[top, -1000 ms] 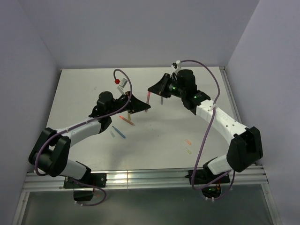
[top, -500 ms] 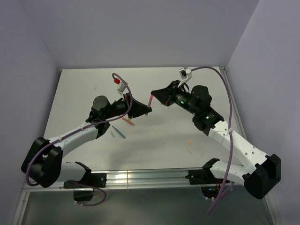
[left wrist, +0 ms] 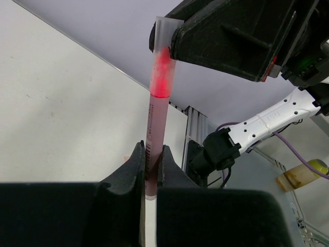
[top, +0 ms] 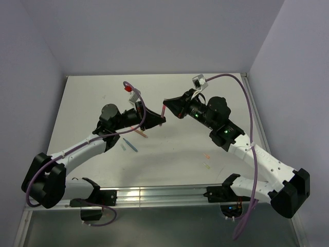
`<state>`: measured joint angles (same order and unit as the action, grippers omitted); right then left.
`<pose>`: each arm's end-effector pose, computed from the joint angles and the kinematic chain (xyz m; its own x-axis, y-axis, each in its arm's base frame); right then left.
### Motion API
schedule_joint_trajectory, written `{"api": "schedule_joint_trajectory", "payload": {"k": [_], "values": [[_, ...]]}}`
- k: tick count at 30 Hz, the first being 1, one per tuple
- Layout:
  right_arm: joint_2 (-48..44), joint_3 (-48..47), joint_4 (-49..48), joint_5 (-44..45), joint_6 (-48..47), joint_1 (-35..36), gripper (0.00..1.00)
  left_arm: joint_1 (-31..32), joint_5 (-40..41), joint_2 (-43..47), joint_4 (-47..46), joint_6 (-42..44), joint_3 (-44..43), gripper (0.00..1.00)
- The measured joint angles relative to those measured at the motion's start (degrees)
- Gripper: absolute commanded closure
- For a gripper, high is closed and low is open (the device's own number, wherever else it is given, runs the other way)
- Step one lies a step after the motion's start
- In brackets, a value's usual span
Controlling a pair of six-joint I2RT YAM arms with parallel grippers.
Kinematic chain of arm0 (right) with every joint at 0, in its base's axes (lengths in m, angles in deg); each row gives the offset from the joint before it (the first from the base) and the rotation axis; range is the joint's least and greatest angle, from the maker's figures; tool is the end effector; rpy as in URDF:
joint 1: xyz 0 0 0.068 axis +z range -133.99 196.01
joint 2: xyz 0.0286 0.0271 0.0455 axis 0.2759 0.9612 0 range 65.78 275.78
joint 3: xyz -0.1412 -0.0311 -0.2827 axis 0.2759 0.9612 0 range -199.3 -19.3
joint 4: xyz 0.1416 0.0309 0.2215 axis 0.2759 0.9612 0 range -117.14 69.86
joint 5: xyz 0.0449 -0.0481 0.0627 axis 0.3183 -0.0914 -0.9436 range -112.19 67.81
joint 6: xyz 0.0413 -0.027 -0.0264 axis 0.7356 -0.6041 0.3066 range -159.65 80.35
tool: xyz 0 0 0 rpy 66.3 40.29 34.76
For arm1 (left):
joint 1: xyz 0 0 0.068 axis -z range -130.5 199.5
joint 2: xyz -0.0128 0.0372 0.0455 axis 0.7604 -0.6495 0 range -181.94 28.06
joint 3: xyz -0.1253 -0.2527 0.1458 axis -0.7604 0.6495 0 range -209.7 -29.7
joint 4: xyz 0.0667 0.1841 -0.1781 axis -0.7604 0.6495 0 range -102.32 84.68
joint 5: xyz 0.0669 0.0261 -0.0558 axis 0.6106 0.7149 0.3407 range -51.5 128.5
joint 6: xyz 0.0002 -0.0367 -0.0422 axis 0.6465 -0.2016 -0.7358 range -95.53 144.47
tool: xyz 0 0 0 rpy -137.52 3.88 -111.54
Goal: Insert the pens into the pen caps
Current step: Press the pen cap onto the pen.
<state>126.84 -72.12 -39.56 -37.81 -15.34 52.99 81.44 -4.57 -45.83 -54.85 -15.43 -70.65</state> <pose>0.1818 0.1499 0.4166 -0.2738 0.2902 -0.9170 -0.7473 0.5359 0.3928 0.2202 -0.1683 0.3436 -0.5060 -0.2368 -0.8294 0.8255 0.1458 -0.5452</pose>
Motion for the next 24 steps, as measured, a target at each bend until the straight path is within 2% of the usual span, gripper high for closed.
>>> {"api": "schedule_joint_trajectory", "payload": {"k": [9,24], "values": [[-0.1,-0.4,0.4,5.1,-3.8,3.1,1.0,0.0,0.0,0.4,3.4,2.1,-1.5,1.0],[0.3,-0.4,-0.1,7.3,-4.5,4.5,1.0,-0.3,1.2,3.3,11.1,4.5,-3.2,1.0]]}}
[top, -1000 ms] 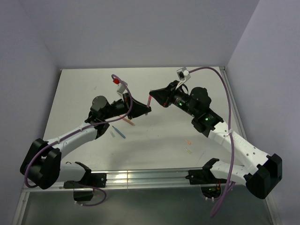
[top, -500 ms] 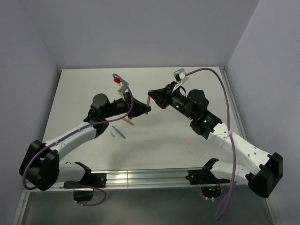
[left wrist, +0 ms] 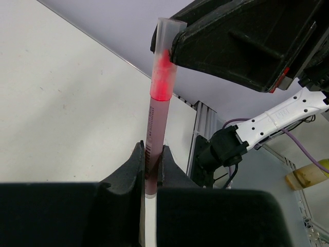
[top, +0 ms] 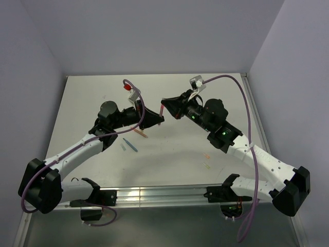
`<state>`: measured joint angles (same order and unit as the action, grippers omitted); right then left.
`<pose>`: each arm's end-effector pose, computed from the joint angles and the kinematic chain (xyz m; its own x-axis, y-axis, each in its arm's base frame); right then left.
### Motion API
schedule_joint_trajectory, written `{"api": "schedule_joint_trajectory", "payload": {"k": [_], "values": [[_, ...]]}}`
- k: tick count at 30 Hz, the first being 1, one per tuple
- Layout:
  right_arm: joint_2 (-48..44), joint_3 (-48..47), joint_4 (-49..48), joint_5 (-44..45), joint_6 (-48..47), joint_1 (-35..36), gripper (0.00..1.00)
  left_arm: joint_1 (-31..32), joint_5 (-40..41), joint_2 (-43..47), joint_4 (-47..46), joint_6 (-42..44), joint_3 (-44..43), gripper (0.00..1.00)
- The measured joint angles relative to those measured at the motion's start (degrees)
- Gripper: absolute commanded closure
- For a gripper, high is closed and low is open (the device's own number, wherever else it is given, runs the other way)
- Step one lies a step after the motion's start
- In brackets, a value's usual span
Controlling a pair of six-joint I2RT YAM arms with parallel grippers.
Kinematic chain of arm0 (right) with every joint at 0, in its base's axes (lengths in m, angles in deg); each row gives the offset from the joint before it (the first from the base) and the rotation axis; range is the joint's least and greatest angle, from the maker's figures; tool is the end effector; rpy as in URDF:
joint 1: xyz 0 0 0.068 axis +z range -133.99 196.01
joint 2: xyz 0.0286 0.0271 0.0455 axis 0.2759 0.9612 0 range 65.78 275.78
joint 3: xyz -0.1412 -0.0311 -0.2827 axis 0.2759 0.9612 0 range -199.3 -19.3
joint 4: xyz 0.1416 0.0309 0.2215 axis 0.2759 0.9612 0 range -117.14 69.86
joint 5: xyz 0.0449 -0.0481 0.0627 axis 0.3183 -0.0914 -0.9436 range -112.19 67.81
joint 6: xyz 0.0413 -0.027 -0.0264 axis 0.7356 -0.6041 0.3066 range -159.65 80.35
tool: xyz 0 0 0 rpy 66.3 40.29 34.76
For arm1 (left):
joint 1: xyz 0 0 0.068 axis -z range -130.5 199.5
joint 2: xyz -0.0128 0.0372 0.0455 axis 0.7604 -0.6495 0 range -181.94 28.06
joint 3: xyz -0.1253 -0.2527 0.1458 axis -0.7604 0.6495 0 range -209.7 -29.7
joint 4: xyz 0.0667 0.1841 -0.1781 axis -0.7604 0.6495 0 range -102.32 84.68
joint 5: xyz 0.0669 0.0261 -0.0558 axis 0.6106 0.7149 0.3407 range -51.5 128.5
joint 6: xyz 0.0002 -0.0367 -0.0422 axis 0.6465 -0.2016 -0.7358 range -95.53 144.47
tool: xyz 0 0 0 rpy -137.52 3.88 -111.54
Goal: Insert the pens into the pen caps
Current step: Press the pen cap onto the pen.
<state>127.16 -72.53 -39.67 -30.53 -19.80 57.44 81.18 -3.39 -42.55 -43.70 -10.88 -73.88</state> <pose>0.1746 0.1616 0.4183 -0.2054 0.2669 -0.9416 -0.7372 0.5907 0.3282 0.2151 -0.1630 0.3579 -0.4939 -0.2014 -0.8459 0.8231 0.2056 -0.5295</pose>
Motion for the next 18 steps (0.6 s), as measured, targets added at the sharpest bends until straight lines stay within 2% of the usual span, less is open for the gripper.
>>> {"api": "schedule_joint_trajectory", "payload": {"k": [18], "values": [[1.4,-0.3,-0.7,2.8,-0.1,0.9,1.0,-0.8,0.4,0.3,6.0,0.7,-2.5,1.0]]}}
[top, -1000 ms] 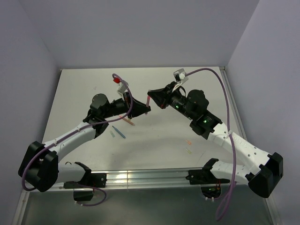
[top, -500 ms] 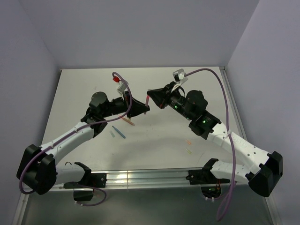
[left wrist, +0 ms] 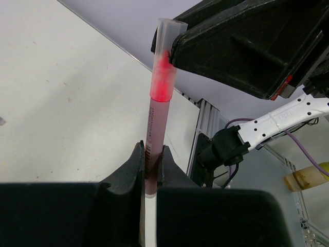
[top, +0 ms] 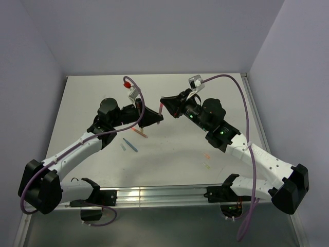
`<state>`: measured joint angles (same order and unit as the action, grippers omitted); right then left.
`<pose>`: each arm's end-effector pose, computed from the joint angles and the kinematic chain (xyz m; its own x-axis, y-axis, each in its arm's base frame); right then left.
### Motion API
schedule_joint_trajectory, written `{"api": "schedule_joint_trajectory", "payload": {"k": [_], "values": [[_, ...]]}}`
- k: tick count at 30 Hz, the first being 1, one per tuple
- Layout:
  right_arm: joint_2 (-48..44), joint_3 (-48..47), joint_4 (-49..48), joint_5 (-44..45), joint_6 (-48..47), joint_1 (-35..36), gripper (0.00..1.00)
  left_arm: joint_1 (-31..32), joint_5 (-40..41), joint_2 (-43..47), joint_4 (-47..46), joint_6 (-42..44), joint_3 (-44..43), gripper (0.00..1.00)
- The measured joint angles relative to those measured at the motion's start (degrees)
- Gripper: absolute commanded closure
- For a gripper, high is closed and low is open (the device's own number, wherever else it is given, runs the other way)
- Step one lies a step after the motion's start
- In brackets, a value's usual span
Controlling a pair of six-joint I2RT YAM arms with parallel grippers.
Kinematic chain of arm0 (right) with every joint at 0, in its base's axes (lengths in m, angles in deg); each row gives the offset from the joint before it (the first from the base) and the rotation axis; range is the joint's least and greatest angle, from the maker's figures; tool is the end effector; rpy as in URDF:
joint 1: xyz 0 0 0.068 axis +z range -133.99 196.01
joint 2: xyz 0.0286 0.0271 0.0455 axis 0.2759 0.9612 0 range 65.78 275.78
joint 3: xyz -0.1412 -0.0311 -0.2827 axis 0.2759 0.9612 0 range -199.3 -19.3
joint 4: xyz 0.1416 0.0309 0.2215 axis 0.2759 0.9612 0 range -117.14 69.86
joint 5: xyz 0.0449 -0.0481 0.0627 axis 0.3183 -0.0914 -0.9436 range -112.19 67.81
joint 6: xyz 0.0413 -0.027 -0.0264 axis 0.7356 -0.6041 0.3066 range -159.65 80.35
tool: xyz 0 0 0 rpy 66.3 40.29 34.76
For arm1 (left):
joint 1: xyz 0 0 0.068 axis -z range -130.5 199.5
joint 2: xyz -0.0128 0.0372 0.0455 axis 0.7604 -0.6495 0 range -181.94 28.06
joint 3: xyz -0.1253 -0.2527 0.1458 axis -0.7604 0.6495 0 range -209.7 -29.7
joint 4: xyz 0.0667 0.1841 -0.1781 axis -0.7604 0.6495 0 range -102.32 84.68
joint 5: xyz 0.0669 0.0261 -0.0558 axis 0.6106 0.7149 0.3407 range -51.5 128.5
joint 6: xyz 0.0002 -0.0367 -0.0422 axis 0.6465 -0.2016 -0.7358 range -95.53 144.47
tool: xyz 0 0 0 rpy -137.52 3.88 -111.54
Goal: Insert the pens into the pen caps
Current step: Press the pen cap onto the pen.
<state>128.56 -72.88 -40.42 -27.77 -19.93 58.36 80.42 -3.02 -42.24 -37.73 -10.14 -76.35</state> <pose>0.1787 0.1680 0.4166 -0.2010 0.2713 -0.9413 -0.7163 0.6148 0.3301 0.2185 -0.1607 0.3638 -0.5197 -0.1845 -0.8342 0.7994 0.2395 -0.5510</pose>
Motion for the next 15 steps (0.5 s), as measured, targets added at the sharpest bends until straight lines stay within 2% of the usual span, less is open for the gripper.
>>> {"api": "schedule_joint_trajectory", "payload": {"k": [15], "values": [[0.5,-0.3,-3.0,1.5,-1.0,0.6,1.0,-0.6,-0.3,0.0,4.1,2.3,-4.1,1.0]]}}
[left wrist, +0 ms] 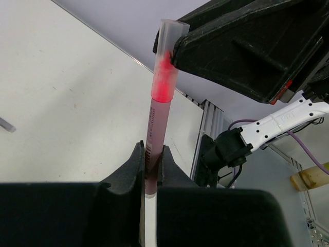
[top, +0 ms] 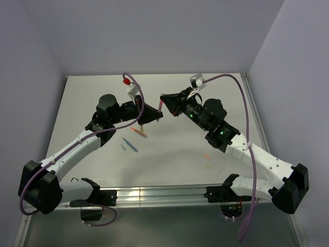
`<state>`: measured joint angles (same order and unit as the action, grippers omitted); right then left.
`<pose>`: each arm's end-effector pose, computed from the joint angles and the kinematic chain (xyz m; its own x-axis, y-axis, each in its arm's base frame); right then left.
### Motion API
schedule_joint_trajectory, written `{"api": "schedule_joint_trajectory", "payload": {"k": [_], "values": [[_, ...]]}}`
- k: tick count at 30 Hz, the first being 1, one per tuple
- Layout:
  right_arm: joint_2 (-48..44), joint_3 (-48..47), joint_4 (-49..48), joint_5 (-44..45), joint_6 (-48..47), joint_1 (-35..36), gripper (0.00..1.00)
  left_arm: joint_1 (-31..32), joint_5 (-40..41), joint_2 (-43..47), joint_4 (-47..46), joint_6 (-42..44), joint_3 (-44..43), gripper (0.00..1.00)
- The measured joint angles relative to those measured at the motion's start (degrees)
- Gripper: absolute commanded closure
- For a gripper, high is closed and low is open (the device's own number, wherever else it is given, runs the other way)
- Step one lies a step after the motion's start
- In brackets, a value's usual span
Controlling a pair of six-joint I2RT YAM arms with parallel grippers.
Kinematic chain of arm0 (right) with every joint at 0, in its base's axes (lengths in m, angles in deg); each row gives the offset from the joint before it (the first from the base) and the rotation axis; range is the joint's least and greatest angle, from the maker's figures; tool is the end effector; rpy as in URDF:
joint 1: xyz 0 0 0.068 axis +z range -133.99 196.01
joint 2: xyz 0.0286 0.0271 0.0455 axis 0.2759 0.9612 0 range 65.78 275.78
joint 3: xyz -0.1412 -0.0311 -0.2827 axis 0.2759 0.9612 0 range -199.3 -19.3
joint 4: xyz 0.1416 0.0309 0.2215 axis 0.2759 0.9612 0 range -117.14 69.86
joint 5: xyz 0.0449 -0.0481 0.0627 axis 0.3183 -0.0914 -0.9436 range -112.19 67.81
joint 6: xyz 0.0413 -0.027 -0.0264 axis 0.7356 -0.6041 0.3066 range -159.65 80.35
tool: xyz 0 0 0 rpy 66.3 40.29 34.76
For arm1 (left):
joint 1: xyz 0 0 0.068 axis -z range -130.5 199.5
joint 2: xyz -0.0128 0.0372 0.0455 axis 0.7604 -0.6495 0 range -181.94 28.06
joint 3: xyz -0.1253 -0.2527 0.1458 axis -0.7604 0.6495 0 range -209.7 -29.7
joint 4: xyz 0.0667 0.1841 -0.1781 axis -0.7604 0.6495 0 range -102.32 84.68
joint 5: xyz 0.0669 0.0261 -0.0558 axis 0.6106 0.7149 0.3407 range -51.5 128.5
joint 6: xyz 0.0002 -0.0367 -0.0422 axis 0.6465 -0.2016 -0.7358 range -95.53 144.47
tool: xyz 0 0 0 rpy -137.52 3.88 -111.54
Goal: Insert the pens into the pen caps
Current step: Press the pen cap onto the pen.
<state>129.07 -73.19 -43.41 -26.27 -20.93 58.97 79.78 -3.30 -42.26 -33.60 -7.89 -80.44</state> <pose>0.1791 0.1705 0.4224 -0.1519 0.2960 -0.9430 -0.7208 0.6197 0.3107 0.2224 -0.1596 0.3817 -0.4875 -0.1774 -0.8549 0.8172 0.2520 -0.5183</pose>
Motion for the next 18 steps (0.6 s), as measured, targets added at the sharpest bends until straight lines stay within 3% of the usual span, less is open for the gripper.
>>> {"api": "schedule_joint_trajectory", "payload": {"k": [10,18], "values": [[0.7,0.1,-1.4,1.1,-0.1,0.5,1.0,-0.5,-1.2,-0.1,1.5,0.2,-1.2,1.0],[1.4,-5.4,4.7,4.3,0.5,1.5,1.0,-0.8,-2.1,-1.1,-2.7,-1.9,-1.2,1.0]]}}
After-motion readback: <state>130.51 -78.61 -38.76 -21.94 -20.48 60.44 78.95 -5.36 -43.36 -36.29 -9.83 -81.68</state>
